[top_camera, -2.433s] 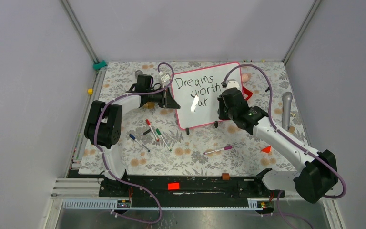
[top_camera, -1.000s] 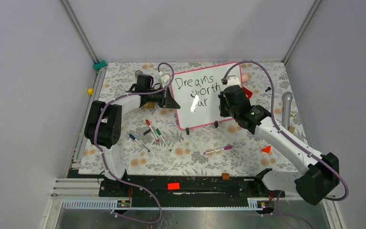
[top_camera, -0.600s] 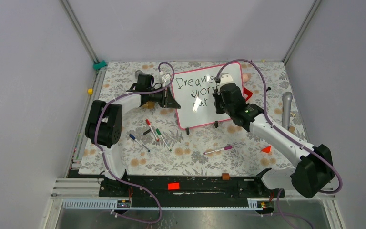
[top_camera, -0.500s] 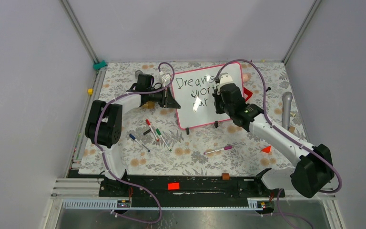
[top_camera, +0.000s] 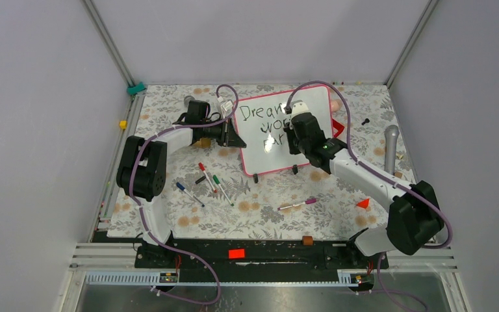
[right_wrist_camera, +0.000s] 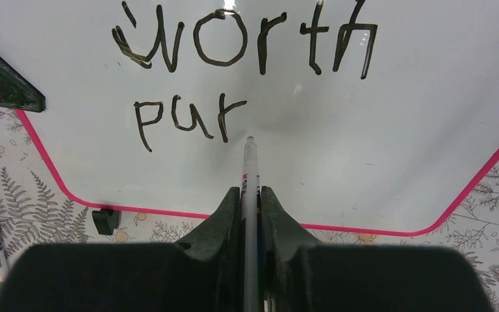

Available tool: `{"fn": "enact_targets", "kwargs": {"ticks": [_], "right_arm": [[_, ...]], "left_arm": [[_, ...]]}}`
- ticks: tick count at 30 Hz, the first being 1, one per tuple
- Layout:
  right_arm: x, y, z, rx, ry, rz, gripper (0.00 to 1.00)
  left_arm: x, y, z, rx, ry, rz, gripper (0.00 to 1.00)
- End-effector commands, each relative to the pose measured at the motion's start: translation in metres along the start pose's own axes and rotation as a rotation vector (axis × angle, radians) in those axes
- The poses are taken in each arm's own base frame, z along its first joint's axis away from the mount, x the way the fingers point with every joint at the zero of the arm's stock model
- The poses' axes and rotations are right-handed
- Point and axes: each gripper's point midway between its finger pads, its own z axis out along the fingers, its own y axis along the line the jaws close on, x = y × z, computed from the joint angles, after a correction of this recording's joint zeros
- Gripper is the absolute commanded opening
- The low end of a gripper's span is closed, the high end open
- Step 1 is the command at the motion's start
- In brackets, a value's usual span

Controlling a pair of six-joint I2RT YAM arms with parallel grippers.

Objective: Write a sentence on the whiteboard

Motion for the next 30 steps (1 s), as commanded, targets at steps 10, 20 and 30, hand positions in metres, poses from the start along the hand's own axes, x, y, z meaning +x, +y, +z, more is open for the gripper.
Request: {"fn": "enact_targets", "kwargs": {"ticks": [10,20,30], "right_arm": [[-0.041,-0.007,0.006,0.059,-0.107,0.018,0.0],[-0.043,-0.011,0.013,0.093,-0.102,0.009,0.0],[-0.038,-0.008,0.022,0.085,-0.08,-0.004,0.0]], "left_arm": [[0.088,0.057,0.015,-0.246,0.225,-0.139,0.0],[0.088,0.056,0.014,-0.247,0.228,-0.138,0.0],[0.088,0.056,0.014,-0.249,0.227,-0.136,0.0]]}}
